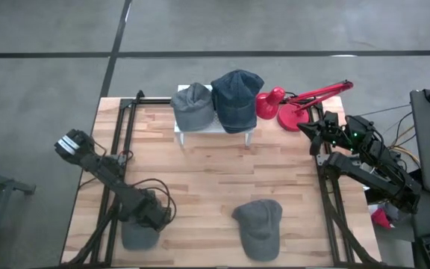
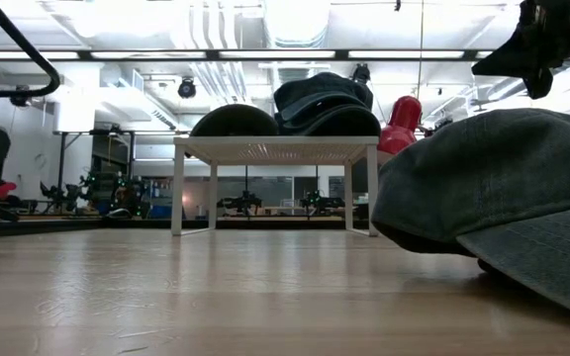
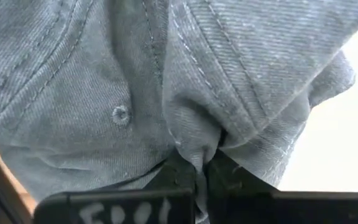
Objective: Pick & Place hat
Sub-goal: Stack the left gray cap on the gray cap on the shelf
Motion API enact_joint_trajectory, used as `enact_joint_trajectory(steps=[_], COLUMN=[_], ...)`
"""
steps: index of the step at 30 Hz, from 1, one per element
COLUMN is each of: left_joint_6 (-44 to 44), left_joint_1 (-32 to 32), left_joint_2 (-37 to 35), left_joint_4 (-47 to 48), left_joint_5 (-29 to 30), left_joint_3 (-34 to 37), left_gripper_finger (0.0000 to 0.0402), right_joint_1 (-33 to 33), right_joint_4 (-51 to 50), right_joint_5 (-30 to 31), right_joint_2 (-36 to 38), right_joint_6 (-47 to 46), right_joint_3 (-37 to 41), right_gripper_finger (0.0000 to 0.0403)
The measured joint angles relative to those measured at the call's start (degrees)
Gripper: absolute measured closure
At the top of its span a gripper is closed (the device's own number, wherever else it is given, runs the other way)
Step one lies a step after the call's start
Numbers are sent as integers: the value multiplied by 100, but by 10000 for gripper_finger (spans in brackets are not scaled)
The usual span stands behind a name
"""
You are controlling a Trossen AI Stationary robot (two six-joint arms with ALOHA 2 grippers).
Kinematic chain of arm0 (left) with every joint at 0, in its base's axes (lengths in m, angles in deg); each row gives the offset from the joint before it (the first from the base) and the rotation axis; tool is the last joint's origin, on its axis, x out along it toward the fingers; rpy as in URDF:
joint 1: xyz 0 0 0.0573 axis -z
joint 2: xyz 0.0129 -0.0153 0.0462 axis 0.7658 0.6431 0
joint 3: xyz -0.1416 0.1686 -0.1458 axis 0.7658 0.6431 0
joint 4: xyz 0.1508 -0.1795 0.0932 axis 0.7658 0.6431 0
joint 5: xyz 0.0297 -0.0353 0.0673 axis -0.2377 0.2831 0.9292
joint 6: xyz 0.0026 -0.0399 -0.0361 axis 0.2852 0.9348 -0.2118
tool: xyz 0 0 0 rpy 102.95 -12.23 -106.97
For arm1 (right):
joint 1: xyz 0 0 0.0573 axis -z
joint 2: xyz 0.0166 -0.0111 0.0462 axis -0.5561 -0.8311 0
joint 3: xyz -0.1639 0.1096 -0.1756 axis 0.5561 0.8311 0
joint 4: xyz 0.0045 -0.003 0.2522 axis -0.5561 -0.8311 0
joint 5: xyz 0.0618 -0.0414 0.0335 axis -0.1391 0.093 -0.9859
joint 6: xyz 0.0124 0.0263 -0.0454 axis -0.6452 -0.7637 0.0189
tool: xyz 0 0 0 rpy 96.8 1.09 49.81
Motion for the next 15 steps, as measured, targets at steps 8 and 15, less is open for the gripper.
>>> enact_joint_trajectory(steps=[8,15], left_joint_6=[-62,-299], left_joint_1=[-7,-8], left_joint_2=[11,9], left_joint_4=[579,1704], left_joint_5=[363,1096], left_joint_3=[-710,-1832], left_gripper_finger=[397,398], right_joint_1=[0,0], right_joint_4=[-2,-3], right_joint_5=[2,2], right_joint_2=[0,0], right_joint_6=[46,227], right_joint_3=[2,2], right_gripper_finger=[394,394])
